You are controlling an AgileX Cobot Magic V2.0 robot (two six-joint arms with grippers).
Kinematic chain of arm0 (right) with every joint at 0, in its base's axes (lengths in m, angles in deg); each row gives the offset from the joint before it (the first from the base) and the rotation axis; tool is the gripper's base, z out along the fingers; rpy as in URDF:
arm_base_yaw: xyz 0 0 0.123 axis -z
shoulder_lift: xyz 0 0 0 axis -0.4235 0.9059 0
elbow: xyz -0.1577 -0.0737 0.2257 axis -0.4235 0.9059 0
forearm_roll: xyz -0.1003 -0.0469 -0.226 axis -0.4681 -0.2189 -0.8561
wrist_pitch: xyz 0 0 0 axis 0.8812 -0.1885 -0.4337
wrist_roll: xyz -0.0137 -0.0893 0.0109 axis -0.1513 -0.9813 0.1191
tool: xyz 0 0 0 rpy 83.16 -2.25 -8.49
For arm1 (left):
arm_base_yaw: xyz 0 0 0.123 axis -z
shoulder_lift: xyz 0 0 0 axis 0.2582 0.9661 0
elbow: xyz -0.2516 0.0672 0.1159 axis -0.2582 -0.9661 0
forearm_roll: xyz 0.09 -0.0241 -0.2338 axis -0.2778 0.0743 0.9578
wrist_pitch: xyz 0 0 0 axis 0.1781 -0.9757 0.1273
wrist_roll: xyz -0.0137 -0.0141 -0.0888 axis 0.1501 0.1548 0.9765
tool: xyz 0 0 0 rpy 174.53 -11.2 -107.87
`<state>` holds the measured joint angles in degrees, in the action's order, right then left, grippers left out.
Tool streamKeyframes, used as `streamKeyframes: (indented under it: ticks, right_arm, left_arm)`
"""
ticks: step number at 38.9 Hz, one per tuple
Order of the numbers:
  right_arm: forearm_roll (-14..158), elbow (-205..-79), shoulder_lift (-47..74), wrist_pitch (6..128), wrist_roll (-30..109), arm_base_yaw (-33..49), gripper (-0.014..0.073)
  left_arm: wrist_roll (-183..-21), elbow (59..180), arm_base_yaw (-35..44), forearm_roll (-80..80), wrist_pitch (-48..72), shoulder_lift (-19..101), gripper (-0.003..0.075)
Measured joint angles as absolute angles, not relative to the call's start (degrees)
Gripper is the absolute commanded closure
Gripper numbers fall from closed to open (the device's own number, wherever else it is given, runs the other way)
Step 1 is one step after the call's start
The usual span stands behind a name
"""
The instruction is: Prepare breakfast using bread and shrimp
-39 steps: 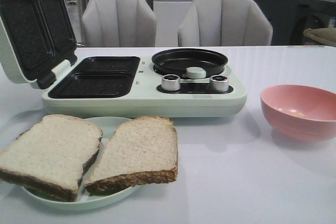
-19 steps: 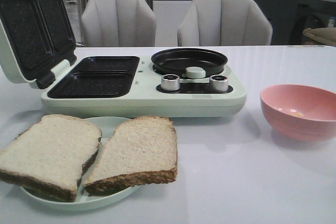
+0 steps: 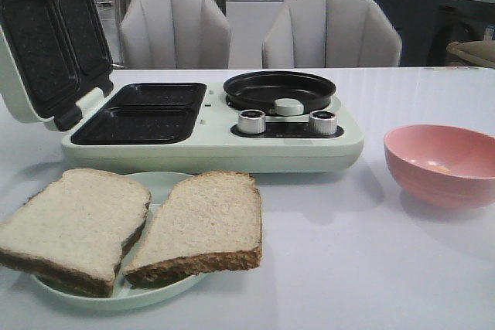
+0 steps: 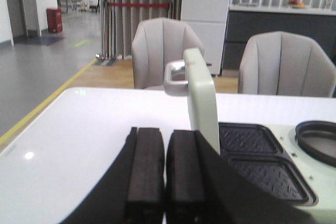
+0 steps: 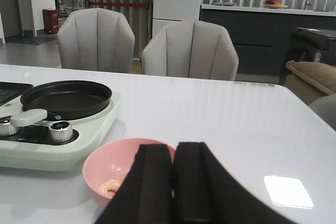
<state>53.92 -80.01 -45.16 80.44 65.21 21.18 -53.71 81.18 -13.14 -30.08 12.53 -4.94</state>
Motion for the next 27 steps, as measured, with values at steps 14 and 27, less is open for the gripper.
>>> streamKeyframes:
  ticks: [14,27]
  right_arm:
    - [53.92,-80.01,-45.16,80.44,65.21,21.18,0.0447]
    - [53.92,-80.01,-45.16,80.44,65.21,21.18,0.0447]
  left_arm:
    - [-53.71,81.18,-13.14,-31.44,11.71,-1.81,0.0196]
    - [-53.71,81.18,-11.26,-33.4,11.01,-1.72,0.0136]
